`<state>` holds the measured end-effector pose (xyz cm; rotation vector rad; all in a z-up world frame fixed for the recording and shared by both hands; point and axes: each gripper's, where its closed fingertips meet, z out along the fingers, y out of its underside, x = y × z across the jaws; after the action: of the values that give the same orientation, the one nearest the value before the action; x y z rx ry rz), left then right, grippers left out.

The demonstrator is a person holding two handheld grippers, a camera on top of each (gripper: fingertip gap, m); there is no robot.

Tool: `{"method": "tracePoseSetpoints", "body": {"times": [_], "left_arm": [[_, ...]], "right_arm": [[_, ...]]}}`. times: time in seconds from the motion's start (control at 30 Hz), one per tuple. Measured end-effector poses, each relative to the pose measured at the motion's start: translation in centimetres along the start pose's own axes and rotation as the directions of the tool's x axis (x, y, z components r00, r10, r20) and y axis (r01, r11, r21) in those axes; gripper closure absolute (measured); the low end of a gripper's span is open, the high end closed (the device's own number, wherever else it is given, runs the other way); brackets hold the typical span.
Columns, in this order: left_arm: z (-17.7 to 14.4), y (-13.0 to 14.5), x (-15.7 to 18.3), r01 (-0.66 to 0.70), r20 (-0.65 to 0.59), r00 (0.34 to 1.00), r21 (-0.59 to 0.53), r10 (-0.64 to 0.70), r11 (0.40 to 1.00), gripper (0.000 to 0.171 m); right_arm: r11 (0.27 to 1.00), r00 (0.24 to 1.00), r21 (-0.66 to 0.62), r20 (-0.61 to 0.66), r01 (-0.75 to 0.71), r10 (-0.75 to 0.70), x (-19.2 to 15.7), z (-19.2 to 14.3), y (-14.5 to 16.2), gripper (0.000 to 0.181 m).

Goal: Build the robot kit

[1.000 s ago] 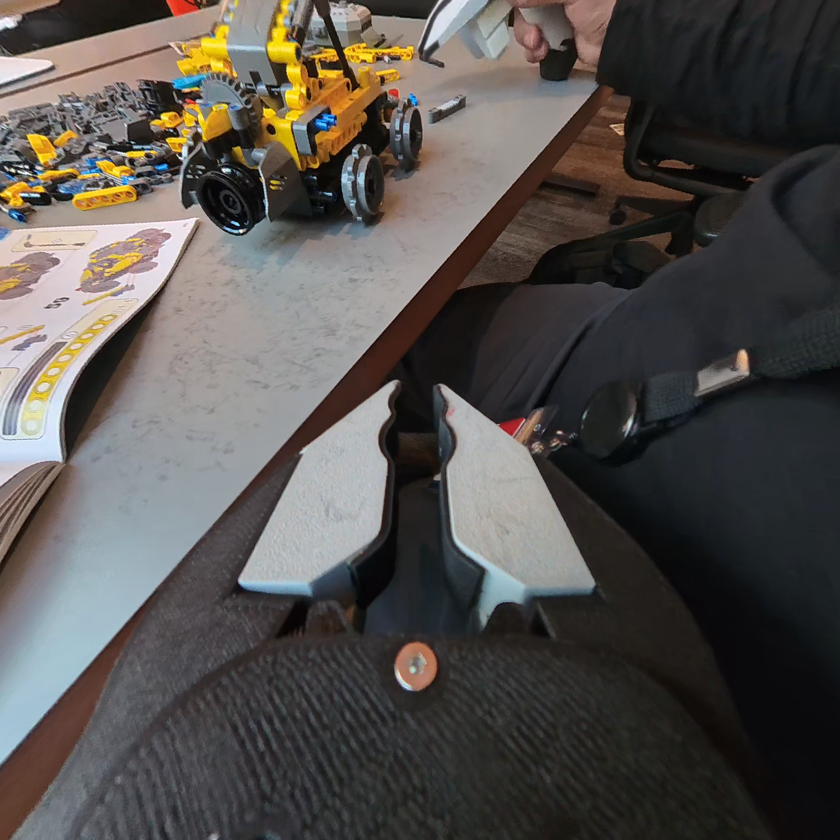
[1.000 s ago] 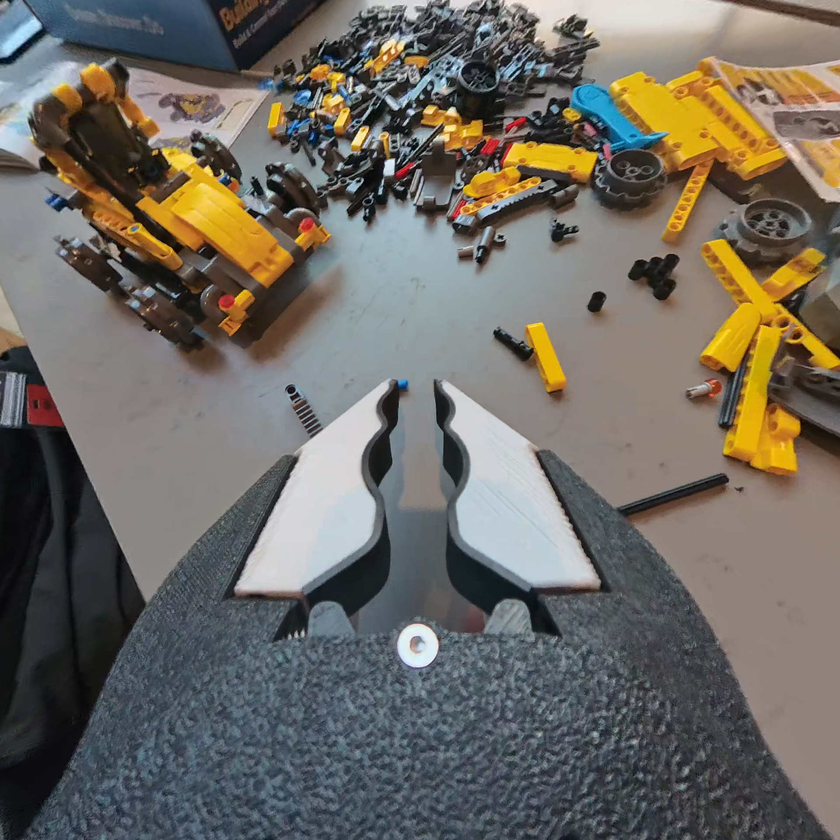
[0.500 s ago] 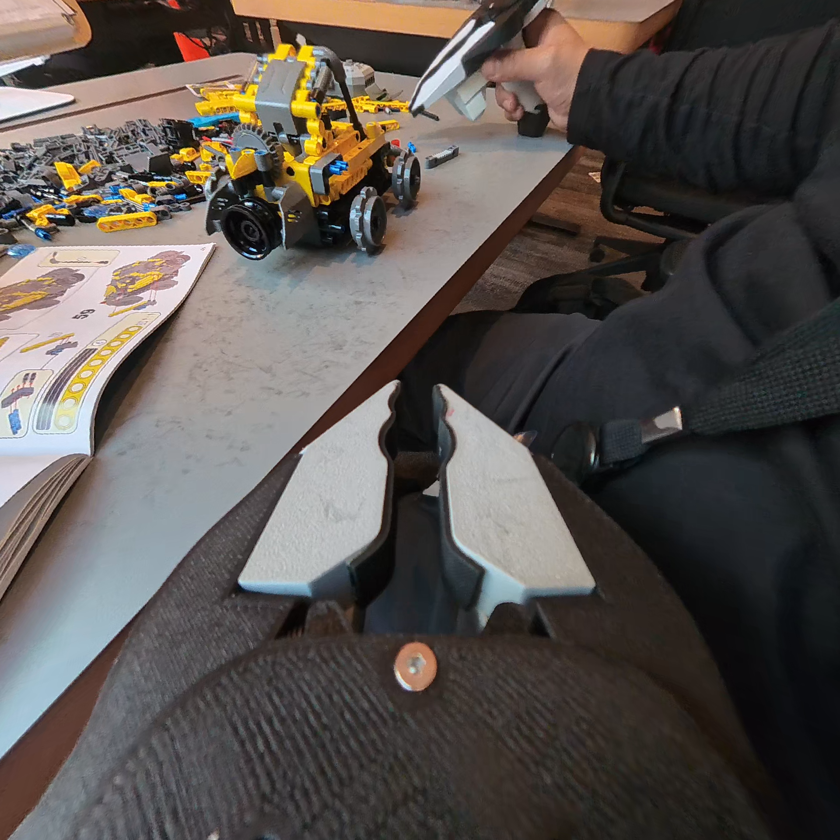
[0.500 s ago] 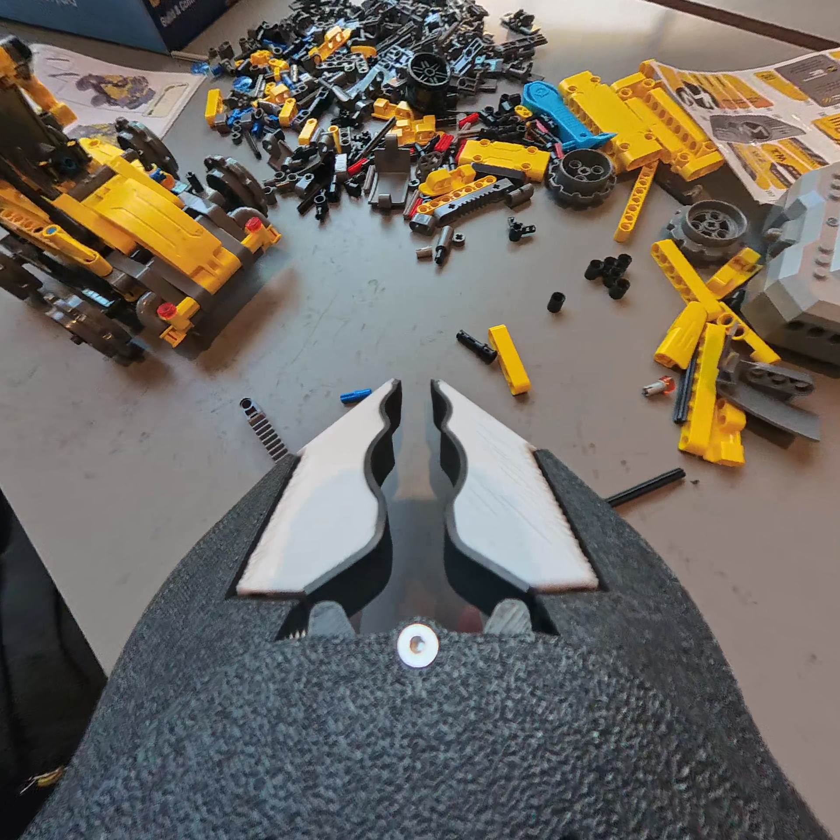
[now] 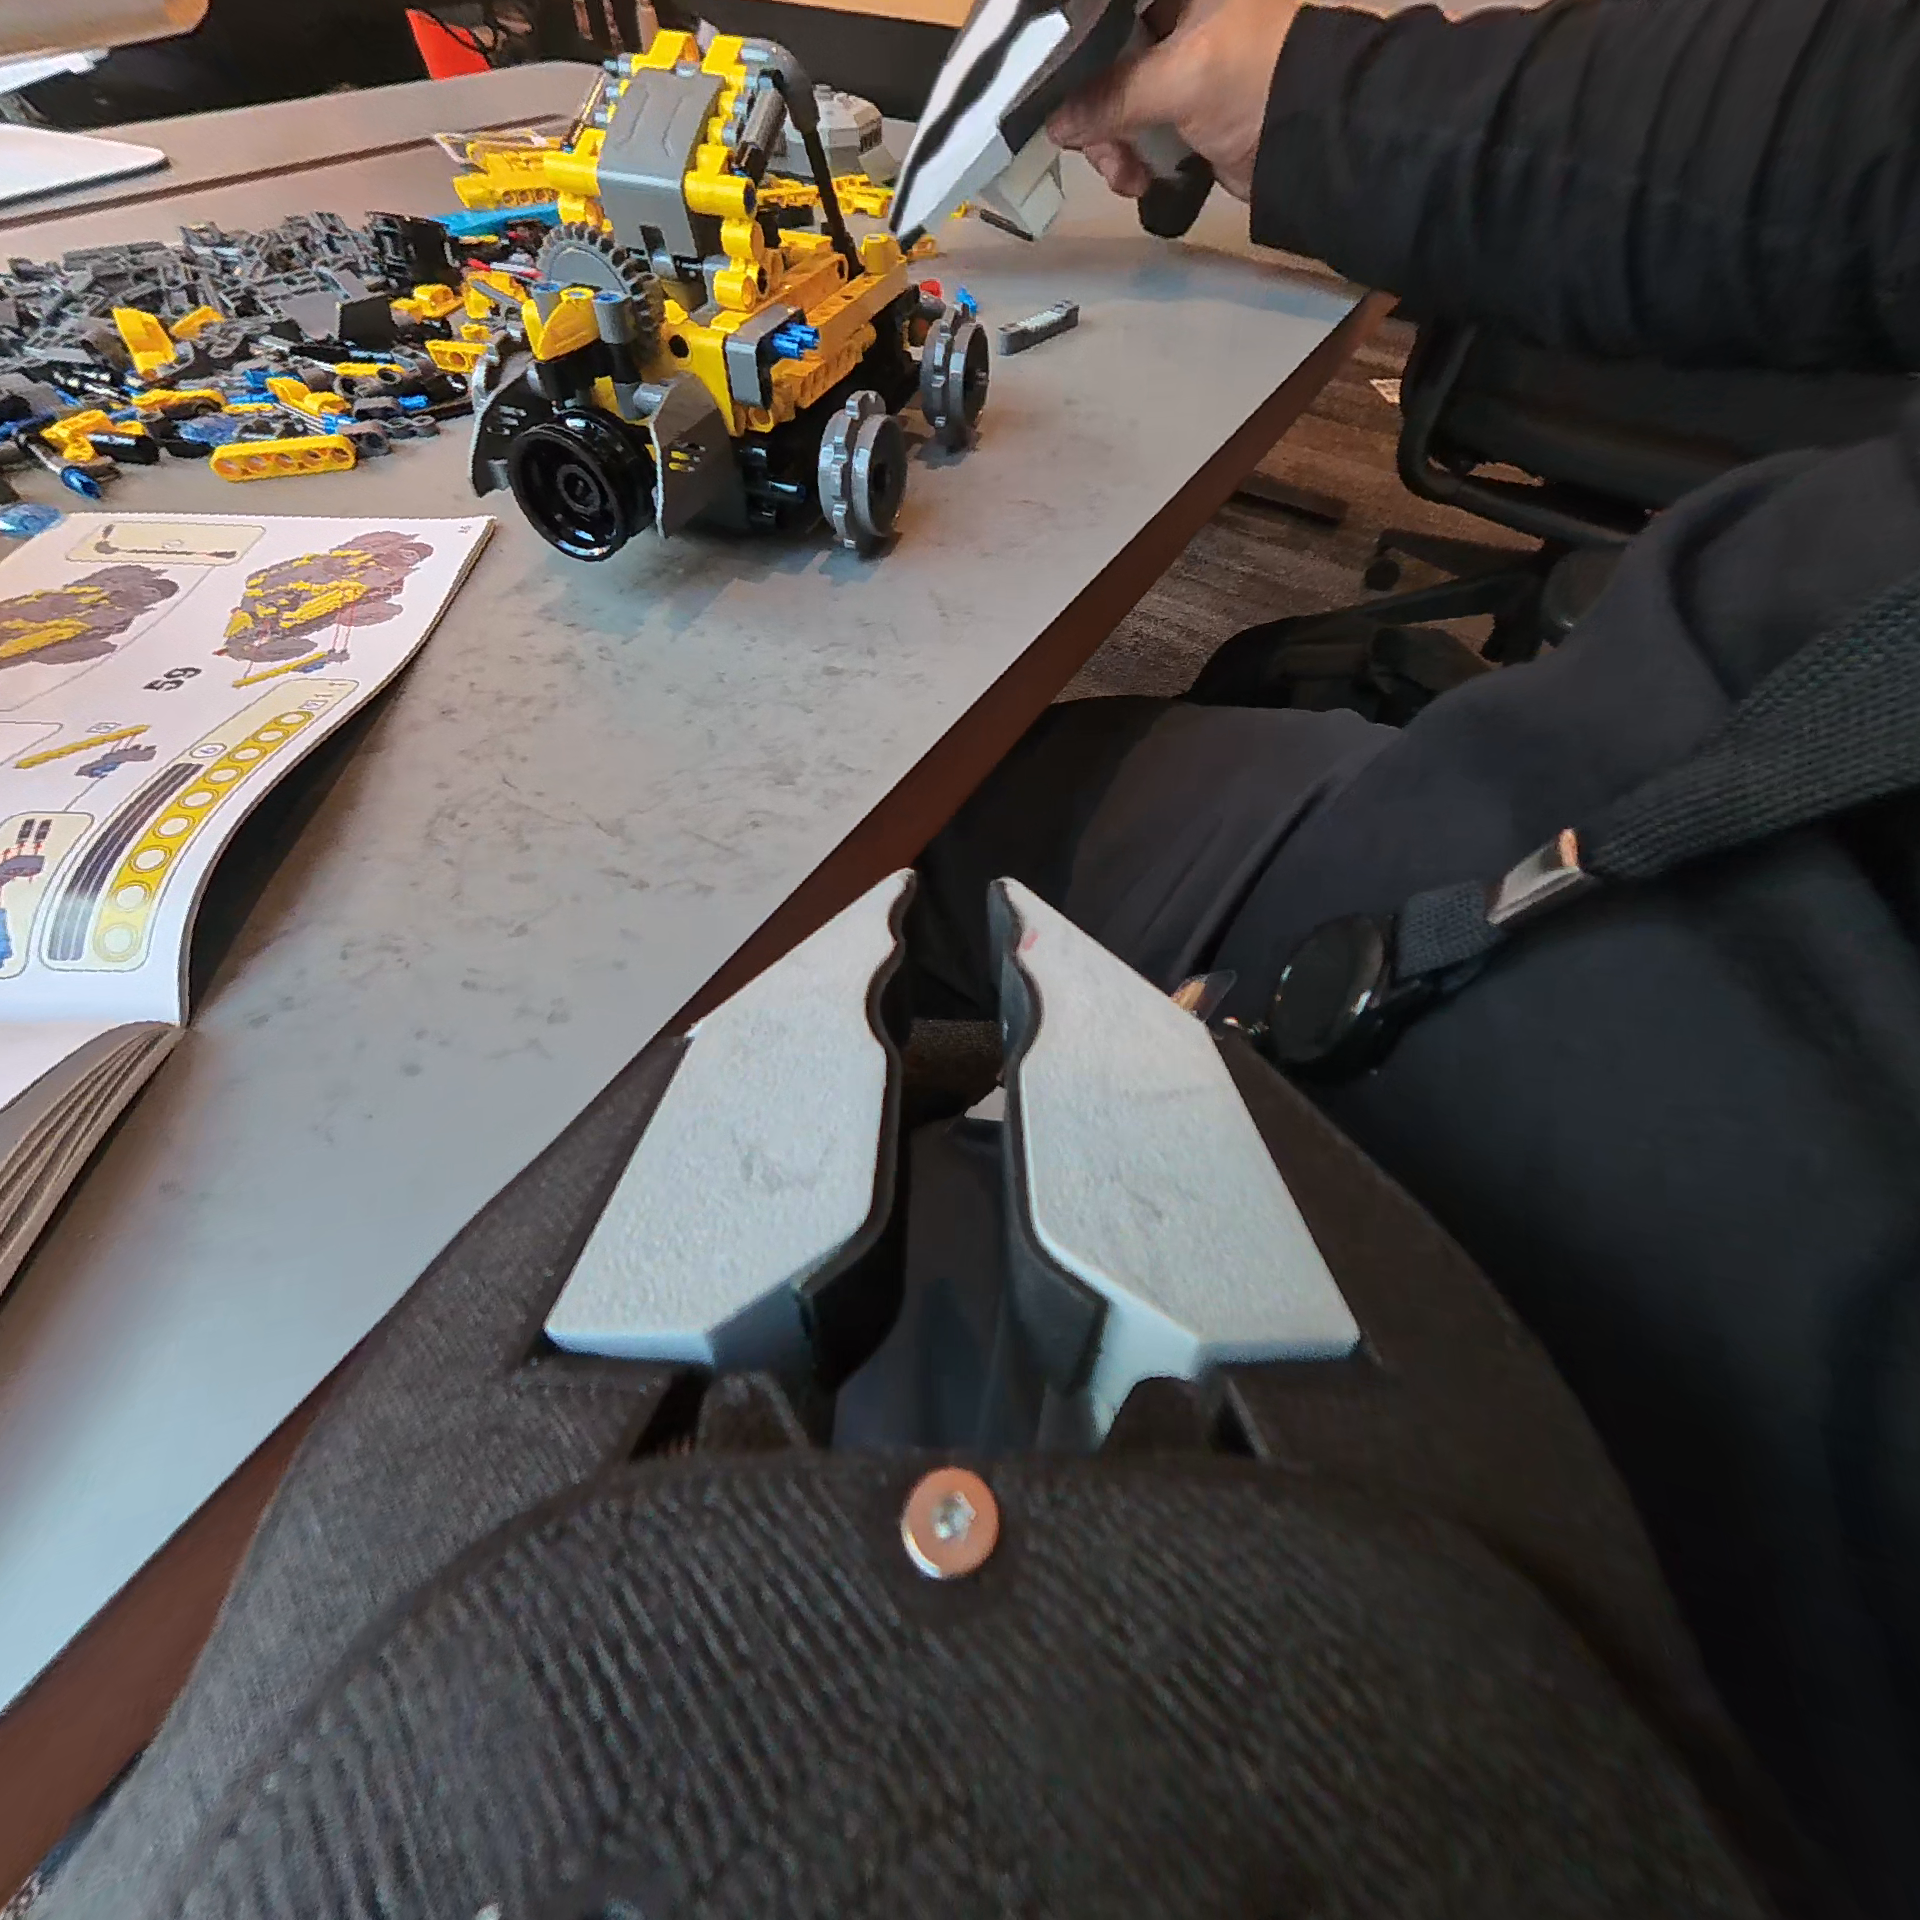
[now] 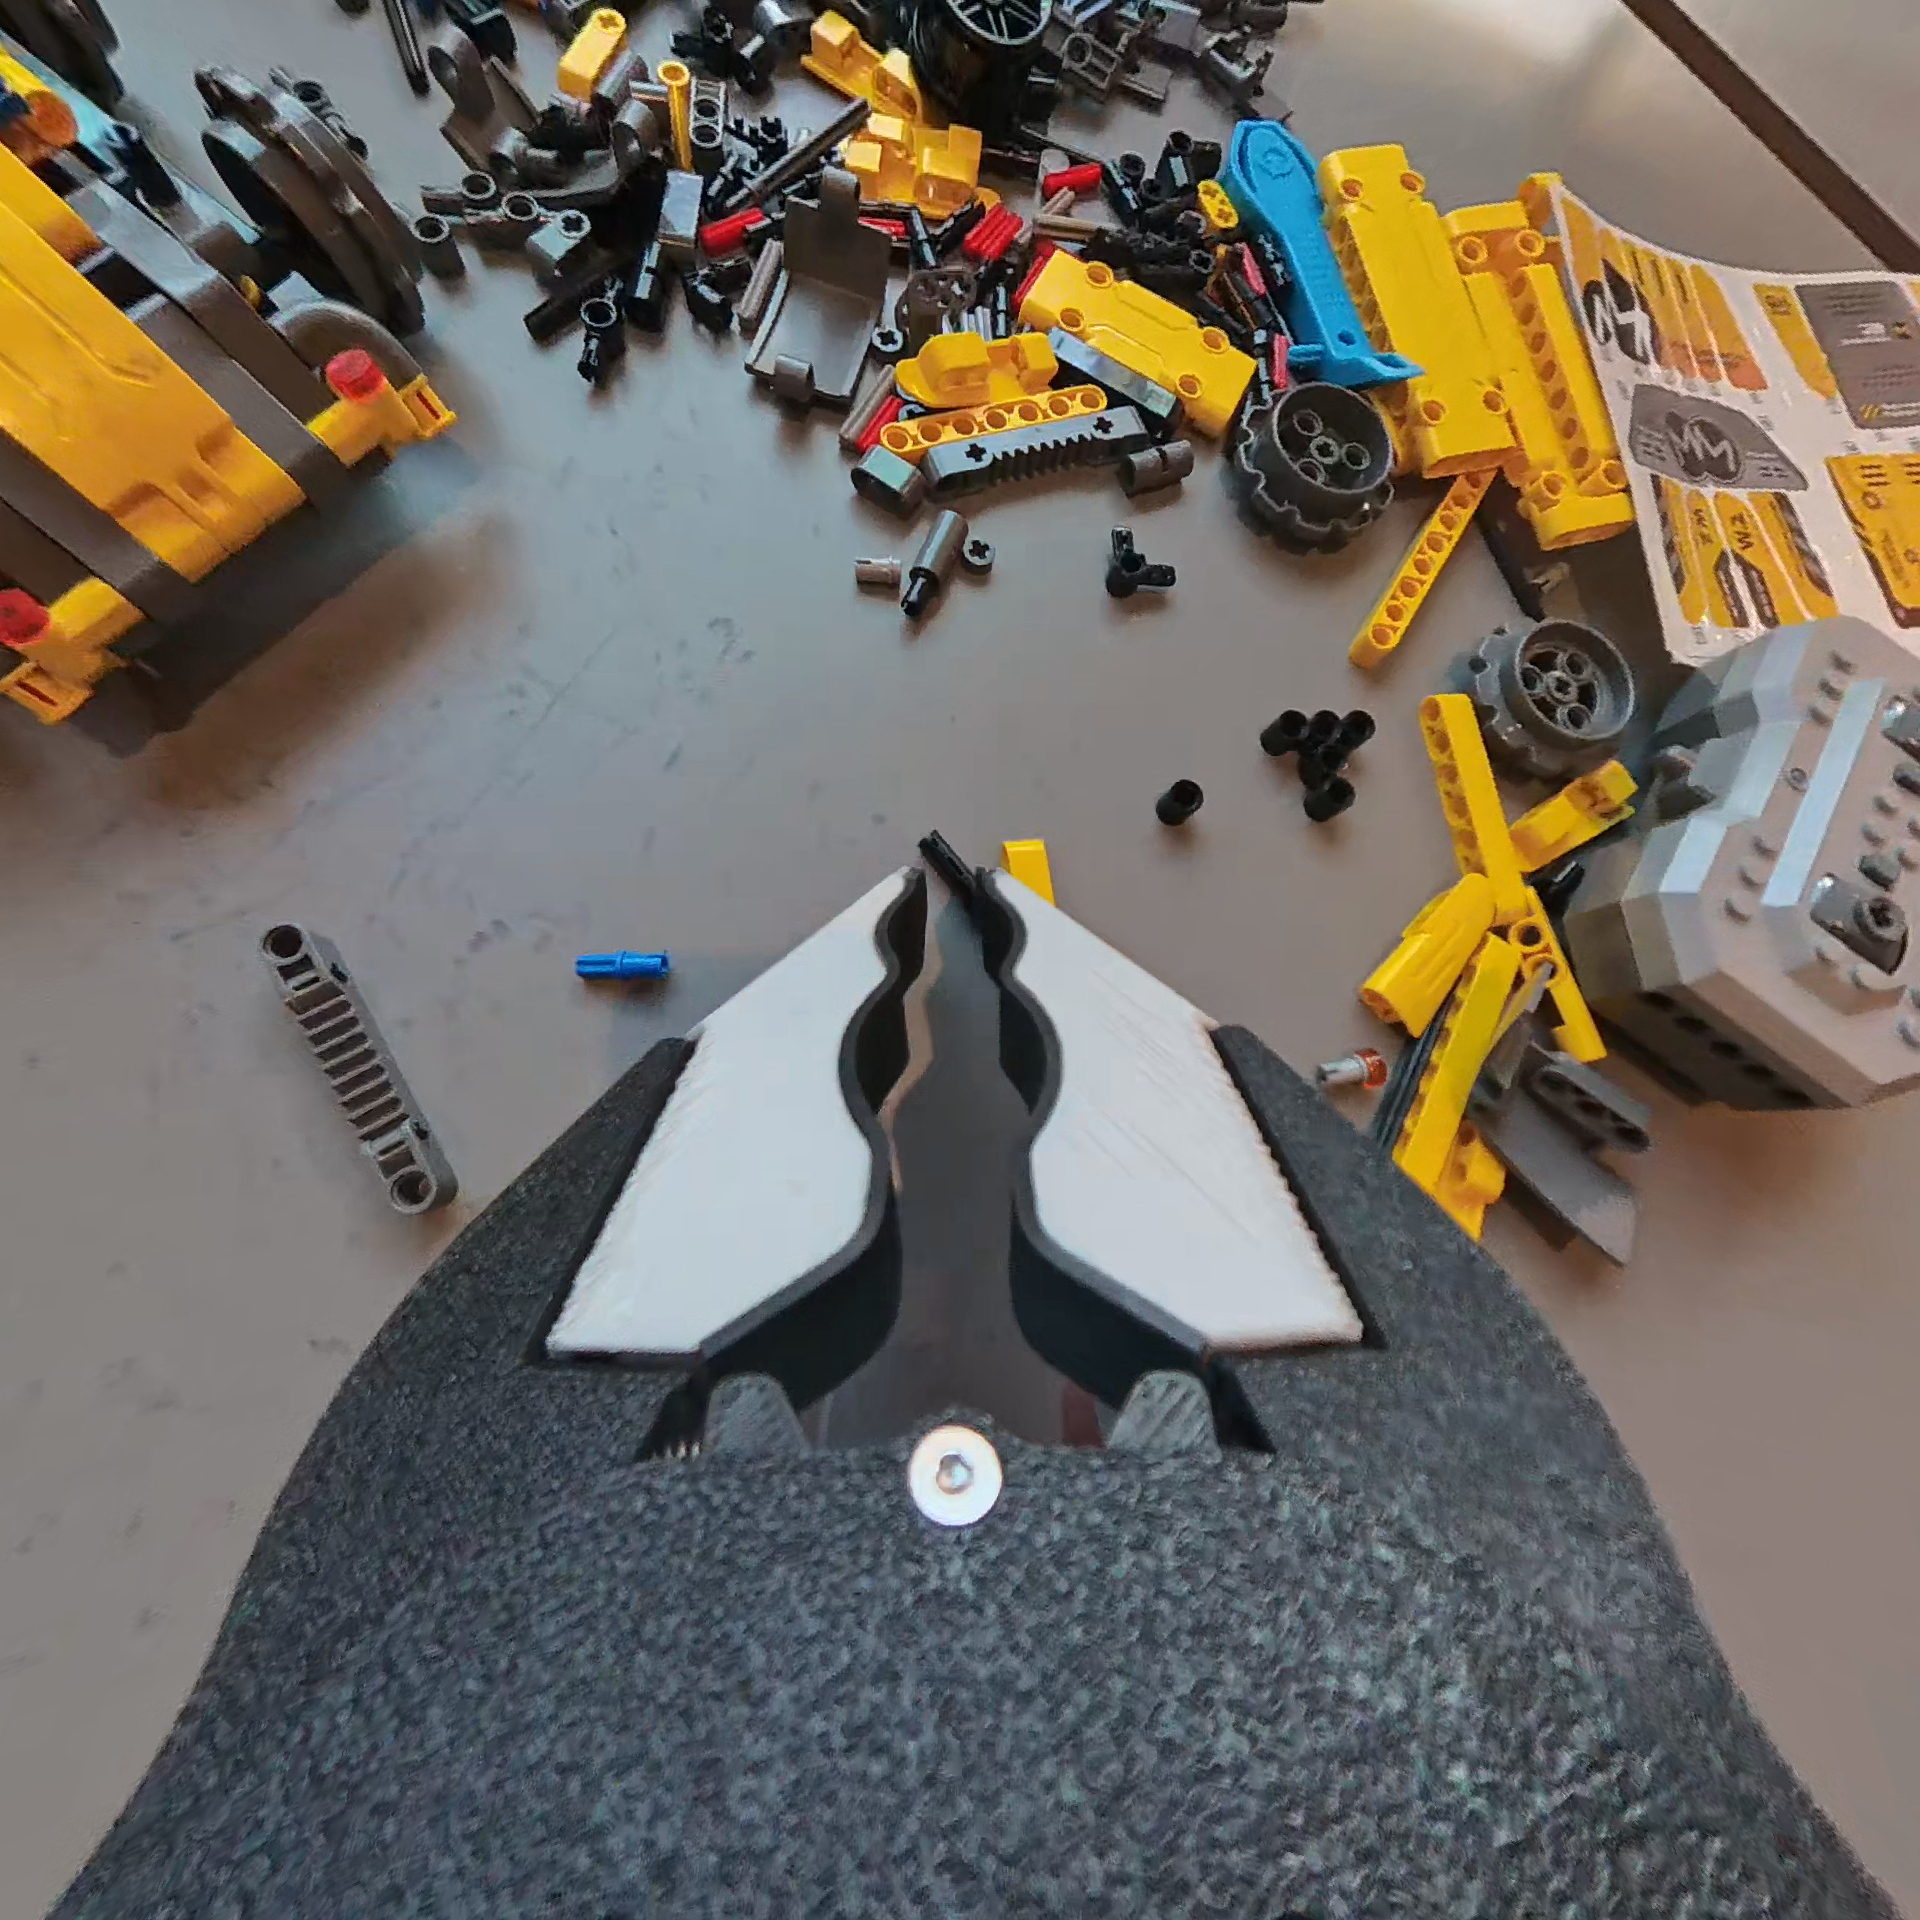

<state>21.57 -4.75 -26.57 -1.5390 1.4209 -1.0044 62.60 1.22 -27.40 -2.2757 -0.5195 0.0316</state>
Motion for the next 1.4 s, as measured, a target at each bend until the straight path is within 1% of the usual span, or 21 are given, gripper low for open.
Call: {"method": "tracePoseSetpoints", "body": {"times": [0.2,0.27,0.3,0.37,0.57,0.7,0.9,1.07,1.23,1.3,1.4], "left_arm": [[0.3,0.2,0.2,-0.003,-0.012,1.0,-0.01,0.003,1.0,0.162],[0.3,0.2,0.1,-0.002,-0.01,1.0,-0.009,0.002,1.0,0.162],[0.2,0.2,0.1,0.0,-0.009,1.0,-0.006,-0.001,1.0,0.162],[0.0,0.1,0.0,0.004,-0.01,1.0,0.0,-0.004,1.0,0.162],[-0.1,-0.2,0.2,0.01,-0.02,1.0,0.012,-0.01,1.0,0.162],[-0.2,-0.2,0.3,-0.001,-0.019,1.0,0.01,0.002,1.0,0.162],[-0.1,-0.2,0.6,0.004,-0.032,0.999,0.009,-0.004,1.0,0.162],[0.0,-0.2,0.7,-0.007,-0.031,0.999,0.005,0.007,1.0,0.162],[0.1,0.0,0.8,-0.014,-0.029,0.999,-0.007,0.014,1.0,0.163],[0.0,0.0,0.7,-0.02,-0.023,1.0,-0.007,0.02,1.0,0.163],[-0.3,-0.1,0.6,-0.017,-0.019,1.0,0.002,0.017,1.0,0.163]], "right_arm": [[0.994,0.997,-0.088,0.053,0.06,-0.055,0.3,1.1,0.1,0.171],[0.994,0.995,-0.102,0.092,0.035,-0.026,0.3,1.1,0.1,0.173],[0.993,0.992,-0.118,0.125,0.019,-0.004,0.0,1.0,0.2,0.178],[0.992,0.99,-0.129,0.139,0.0,0.018,-0.2,0.9,0.3,0.178],[0.99,0.989,-0.142,0.145,-0.005,0.025,-1.8,0.1,1.1,0.176],[0.987,0.975,-0.153,0.209,-0.047,0.079,-4.1,-0.7,1.5,0.176],[0.987,0.952,-0.12,0.273,-0.109,0.138,-6.7,-1.6,1.9,0.176],[0.986,0.945,-0.083,0.283,-0.148,0.165,-7.4,-2.1,2.2,0.175],[0.988,0.946,-0.022,0.288,-0.152,0.152,-7.6,-2.2,2.2,0.175],[0.985,0.937,-0.025,0.307,-0.171,0.17,-7.5,-2.3,2.2,0.175],[0.987,0.94,-0.017,0.303,-0.159,0.156,-7.6,-2.3,2.2,0.175]]}}
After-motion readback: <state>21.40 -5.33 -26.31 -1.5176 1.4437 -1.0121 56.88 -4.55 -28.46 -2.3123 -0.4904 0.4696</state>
